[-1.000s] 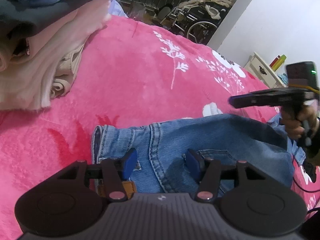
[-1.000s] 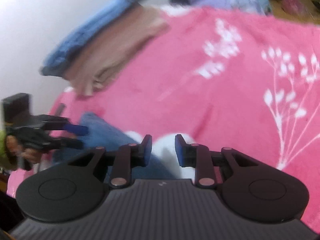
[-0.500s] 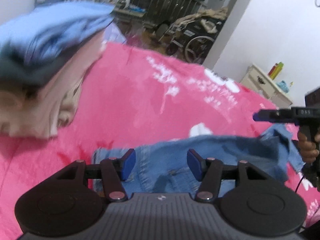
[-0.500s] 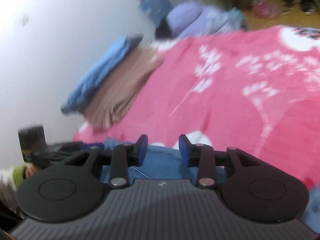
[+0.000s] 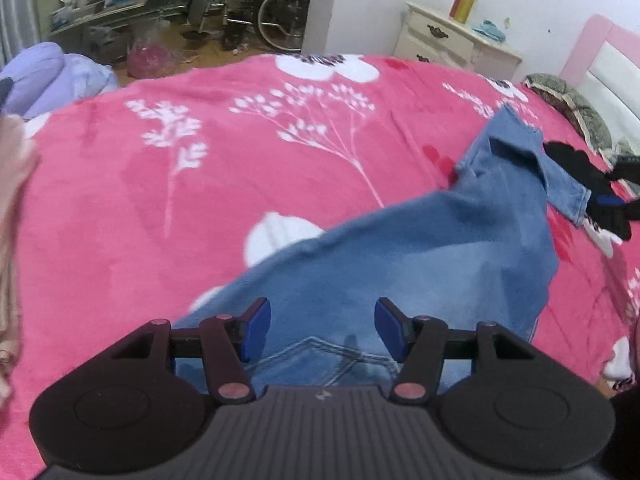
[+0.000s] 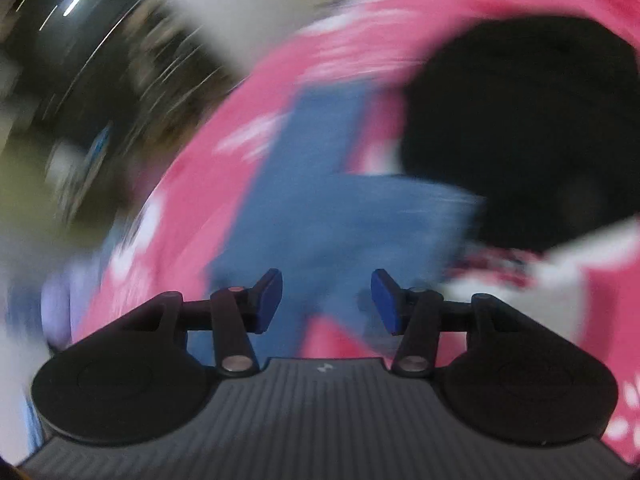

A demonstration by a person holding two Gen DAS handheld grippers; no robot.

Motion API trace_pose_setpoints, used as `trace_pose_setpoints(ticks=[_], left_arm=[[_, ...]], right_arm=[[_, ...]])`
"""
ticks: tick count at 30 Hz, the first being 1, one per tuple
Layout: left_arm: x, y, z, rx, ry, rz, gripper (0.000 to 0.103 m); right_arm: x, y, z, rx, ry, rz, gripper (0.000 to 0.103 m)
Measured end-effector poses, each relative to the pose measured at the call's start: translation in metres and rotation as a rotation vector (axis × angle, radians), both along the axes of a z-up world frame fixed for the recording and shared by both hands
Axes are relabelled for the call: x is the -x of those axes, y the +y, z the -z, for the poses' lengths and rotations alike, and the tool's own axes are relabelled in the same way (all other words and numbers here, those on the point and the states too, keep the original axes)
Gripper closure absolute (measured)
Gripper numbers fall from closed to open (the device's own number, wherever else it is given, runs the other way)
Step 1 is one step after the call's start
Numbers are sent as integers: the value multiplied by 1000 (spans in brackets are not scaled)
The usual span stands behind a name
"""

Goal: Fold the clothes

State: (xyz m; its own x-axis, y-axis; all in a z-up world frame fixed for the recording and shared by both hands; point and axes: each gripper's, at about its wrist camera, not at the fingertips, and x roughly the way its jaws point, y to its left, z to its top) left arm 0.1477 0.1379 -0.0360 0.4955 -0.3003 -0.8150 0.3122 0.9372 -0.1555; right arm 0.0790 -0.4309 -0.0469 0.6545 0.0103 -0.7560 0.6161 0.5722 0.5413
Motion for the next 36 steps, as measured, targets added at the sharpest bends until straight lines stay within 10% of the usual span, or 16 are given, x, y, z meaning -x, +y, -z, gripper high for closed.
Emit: trace_pose_setpoints(ticks=[4, 11, 15, 28, 36], left_arm=[[4, -16, 21, -23, 4, 10, 44], [19, -16, 33, -55, -39, 9, 44], [19, -16, 35, -52, -57, 7, 44], [19, -13, 40, -21, -79, -11, 44], [19, -13, 41, -19, -78, -10, 44]], right_arm=[[24, -27, 48, -175, 25, 165, 54], [2, -40, 76, -174, 16, 137, 55], [4, -38, 64, -245, 0, 103, 98], [-58, -71, -31, -246, -414, 94, 99], [-140, -136, -4, -266, -372, 244, 99]])
